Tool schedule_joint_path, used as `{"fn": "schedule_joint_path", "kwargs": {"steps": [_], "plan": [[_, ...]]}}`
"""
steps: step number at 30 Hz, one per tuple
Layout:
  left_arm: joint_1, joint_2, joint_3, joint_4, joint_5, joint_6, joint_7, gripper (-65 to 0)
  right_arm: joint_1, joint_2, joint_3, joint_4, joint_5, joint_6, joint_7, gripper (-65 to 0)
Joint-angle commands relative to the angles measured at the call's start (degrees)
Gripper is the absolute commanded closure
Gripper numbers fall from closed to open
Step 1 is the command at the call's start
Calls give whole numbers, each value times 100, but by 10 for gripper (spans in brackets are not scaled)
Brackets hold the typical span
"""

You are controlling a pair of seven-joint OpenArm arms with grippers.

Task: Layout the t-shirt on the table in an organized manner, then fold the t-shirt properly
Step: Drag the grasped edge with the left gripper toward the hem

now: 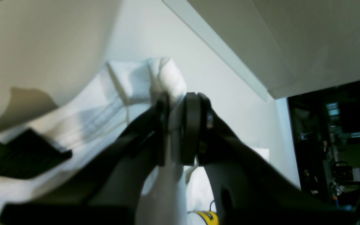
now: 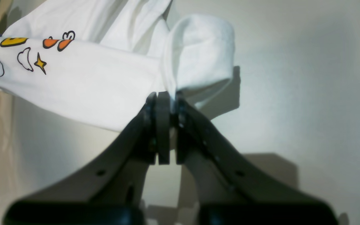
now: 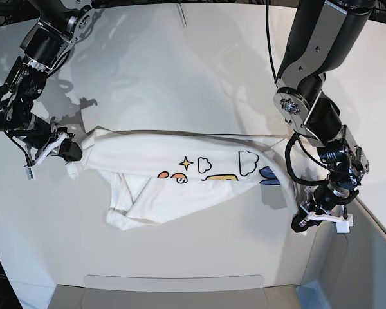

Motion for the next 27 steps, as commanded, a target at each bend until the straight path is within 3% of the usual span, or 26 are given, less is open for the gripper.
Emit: {"fn": "schedule_joint_path", "kwargs": {"steps": [1, 4, 8, 10, 13, 19, 27], "plan": [[-206, -151, 7, -56, -152, -49, -294, -78, 56, 77, 11, 123, 128, 6, 87, 0], [-223, -195, -37, -399, -152, -10, -742, -131, -5, 77, 11, 123, 128, 6, 87, 0], [-215, -195, -72, -469, -161, 1019, -1384, -273, -41, 77, 11, 123, 128, 6, 87, 0], [-180, -195, 174, -557, -135, 1617, -1437, -332, -49, 77, 11, 123, 128, 6, 87, 0], [-144, -195, 816, -601, -135, 2144, -1437, -362, -67, 77, 11, 123, 128, 6, 87, 0], [31, -222, 1924, -399, -152, 2197, -1437, -363, -58, 77, -7, 123, 128, 6, 87, 0], [1016, -213, 1959, 1887, -135, 2206, -1498, -362, -67, 94, 2, 123, 128, 6, 87, 0]]}}
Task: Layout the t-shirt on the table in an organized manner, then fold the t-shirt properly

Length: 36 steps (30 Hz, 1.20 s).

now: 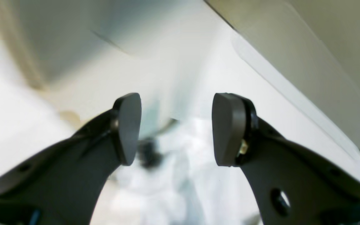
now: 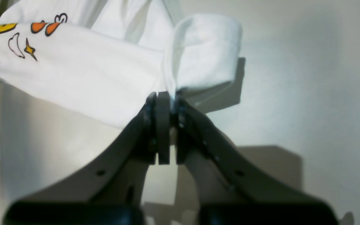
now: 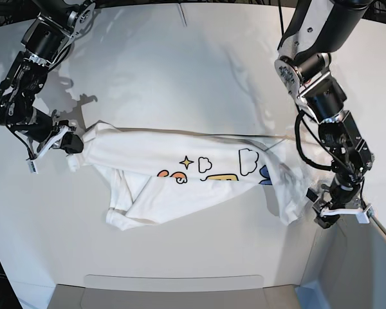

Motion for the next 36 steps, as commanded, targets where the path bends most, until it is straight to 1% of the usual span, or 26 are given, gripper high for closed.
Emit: {"fn": "schedule_joint_path", "kwargs": {"steps": [1, 4, 6, 7, 9, 11, 13, 14, 15, 18, 25, 27, 32, 36], "plan": [[-30, 8, 42, 391, -91, -113, -60, -362, 119, 94, 13, 116, 132, 6, 87, 0], [515, -1, 42, 1129, -91, -113, 107, -359, 136, 77, 13, 116, 132, 6, 87, 0], [954, -1, 51, 1516, -126, -157, 494, -339, 145, 77, 4, 116, 132, 6, 87, 0], [1113, -1, 51, 1674, -126, -245, 696, -328, 145, 77, 4, 116, 132, 6, 87, 0], [1447, -1, 51, 1894, -126, -659, 1127, -303, 154, 77, 4, 116, 132, 6, 87, 0], [1711, 17, 33, 1973, -126, -1028, 1364, -278, 154, 77, 4, 116, 132, 6, 87, 0], [1913, 25, 33, 1965, -126, -1441, 1470, -255, 154, 68, -4, 116, 132, 6, 87, 0], [1992, 34, 42, 1947, -126, -1564, 1470, -247, 154, 68, -4, 116, 132, 6, 87, 0], [2045, 34, 42, 1947, -126, -1617, 1461, -243, 154, 68, -4, 107, 132, 6, 87, 0], [2080, 96, 156, 1947, -126, -1643, 1487, -241, 154, 68, -4, 107, 132, 6, 87, 0], [2203, 104, 1141, 1973, -117, -1643, 1443, -240, 154, 68, -4, 107, 132, 6, 87, 0], [2247, 113, 1290, 1973, -117, -1634, 1426, -240, 154, 68, -4, 107, 132, 6, 87, 0], [2256, 166, 1290, 1894, -82, -1617, 1056, -240, 145, 77, 13, 107, 132, 6, 87, 0], [2264, 148, 1281, 1877, -82, -1608, 995, -240, 145, 77, 13, 107, 132, 6, 87, 0]]}}
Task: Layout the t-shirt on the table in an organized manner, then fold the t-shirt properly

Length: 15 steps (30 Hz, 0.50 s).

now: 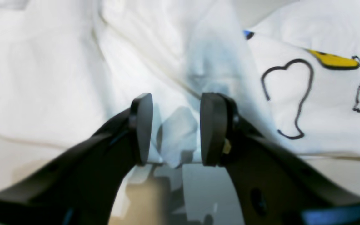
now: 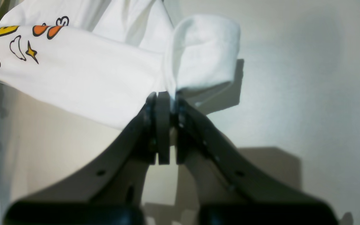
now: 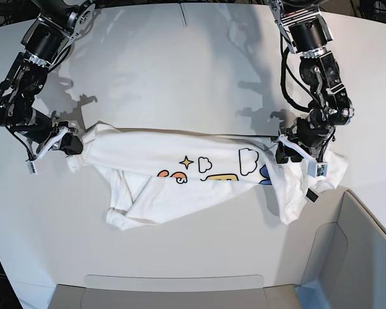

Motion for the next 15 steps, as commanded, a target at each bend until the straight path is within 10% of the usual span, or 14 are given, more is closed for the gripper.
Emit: {"fn": "schedule_joint_path", "kwargs": {"steps": [1, 15], "plan": [[-109, -53, -6, 76, -69, -19, -105, -240, 115, 79, 17, 103, 130, 6, 89, 0], [-109, -167, -674, 49, -60, -10, -87, -240, 115, 70, 9, 103, 130, 6, 89, 0]]}}
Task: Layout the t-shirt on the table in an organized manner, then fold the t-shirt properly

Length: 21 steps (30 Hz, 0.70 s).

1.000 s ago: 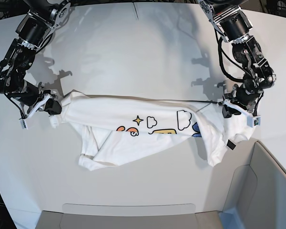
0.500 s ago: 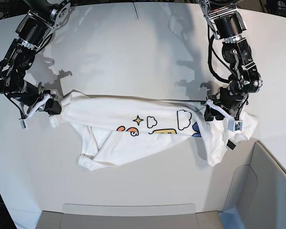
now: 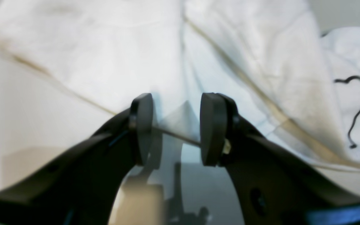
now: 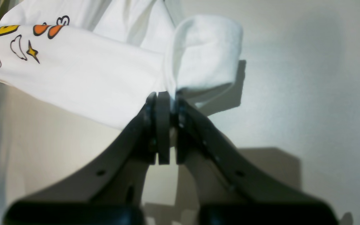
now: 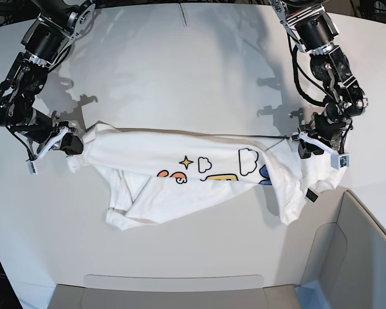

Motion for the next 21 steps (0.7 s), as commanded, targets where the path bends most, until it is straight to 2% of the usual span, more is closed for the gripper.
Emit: {"fn": "schedule_joint_path", "kwargs": {"steps": [1, 7, 15, 21], "plan": [[-129, -42, 93, 25, -119, -58, -89, -240, 115, 75, 9, 103, 128, 6, 89, 0], [-67, -42, 348, -230, -154, -76, -124, -240, 123, 4, 0, 112, 137, 6, 89, 0], [20, -42, 401, 271, -137, -76, -124, -239, 115, 4, 9, 112, 137, 6, 89, 0], [-6, -34, 489, -195, -137, -76, -133, -239, 123, -4, 0, 112, 137, 6, 89, 0]]}}
